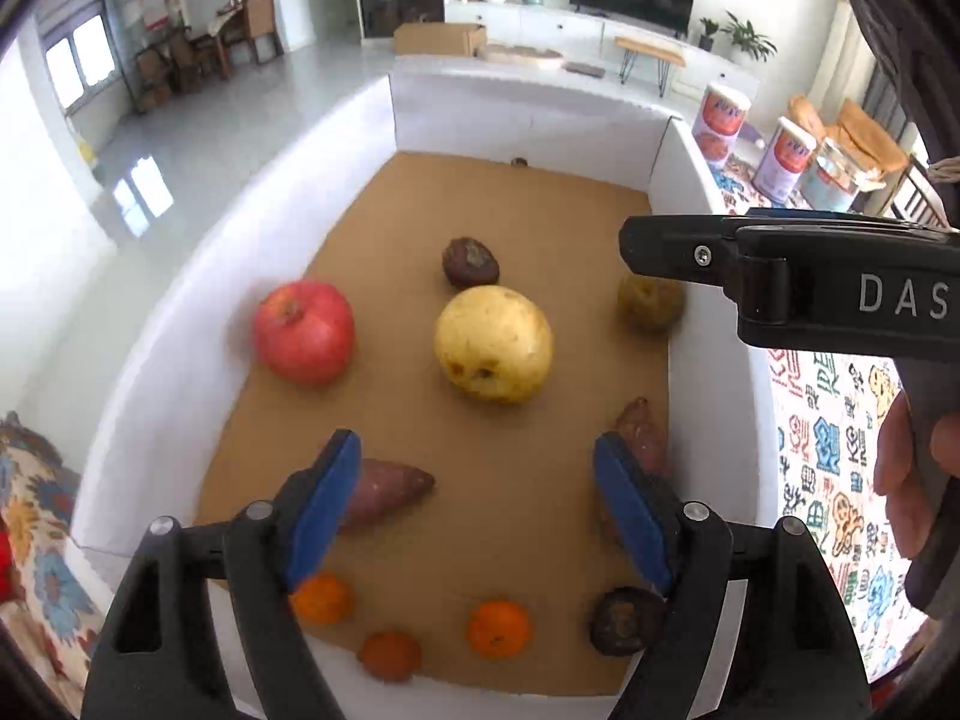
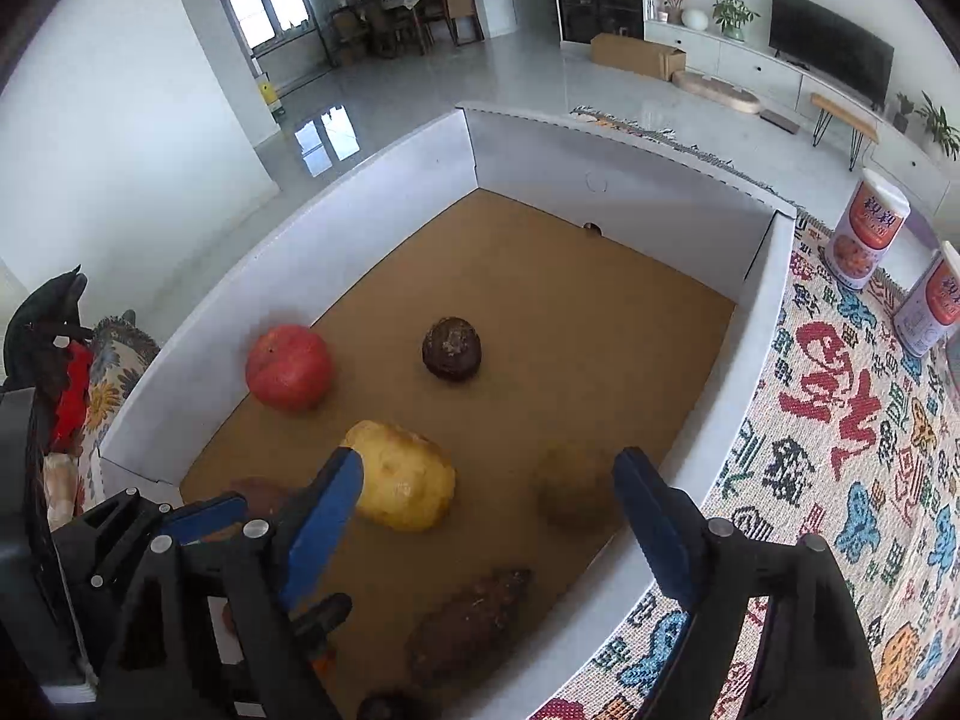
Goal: Organize fruits
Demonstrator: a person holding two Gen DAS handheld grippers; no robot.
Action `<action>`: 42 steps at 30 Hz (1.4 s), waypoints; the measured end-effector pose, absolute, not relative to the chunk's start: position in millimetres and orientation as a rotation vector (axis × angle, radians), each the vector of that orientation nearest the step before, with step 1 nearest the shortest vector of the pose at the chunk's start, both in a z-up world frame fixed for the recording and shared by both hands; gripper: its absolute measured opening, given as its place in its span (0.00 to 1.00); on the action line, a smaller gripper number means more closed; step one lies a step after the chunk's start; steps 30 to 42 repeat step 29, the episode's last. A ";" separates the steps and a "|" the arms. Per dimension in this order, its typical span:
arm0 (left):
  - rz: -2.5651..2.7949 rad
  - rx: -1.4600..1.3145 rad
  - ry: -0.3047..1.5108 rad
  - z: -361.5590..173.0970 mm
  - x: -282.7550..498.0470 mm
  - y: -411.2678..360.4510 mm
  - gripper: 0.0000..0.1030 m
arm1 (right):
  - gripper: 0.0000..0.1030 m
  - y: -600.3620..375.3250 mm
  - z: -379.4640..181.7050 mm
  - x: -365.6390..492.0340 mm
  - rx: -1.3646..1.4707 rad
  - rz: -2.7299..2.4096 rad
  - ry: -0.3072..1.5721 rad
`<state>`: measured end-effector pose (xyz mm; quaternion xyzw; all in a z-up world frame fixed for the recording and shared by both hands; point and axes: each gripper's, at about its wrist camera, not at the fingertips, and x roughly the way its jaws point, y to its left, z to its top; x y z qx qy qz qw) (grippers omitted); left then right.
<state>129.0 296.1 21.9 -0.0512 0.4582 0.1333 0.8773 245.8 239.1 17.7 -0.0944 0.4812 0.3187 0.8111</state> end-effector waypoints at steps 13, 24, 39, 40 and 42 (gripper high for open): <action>0.438 -0.220 0.914 54.0 77.8 313.5 0.99 | 0.99 185.6 72.2 171.4 -0.348 0.588 0.949; 0.535 -0.173 0.913 53.8 49.1 329.3 0.99 | 0.99 215.3 60.5 133.8 -0.390 0.613 0.984; 0.546 -0.180 0.875 57.2 42.1 331.8 0.99 | 0.99 223.9 57.2 130.1 -0.384 0.626 0.983; 0.546 -0.180 0.875 57.2 42.1 331.8 0.99 | 0.99 223.9 57.2 130.1 -0.384 0.626 0.983; 0.546 -0.180 0.875 57.2 42.1 331.8 0.99 | 0.99 223.9 57.2 130.1 -0.384 0.626 0.983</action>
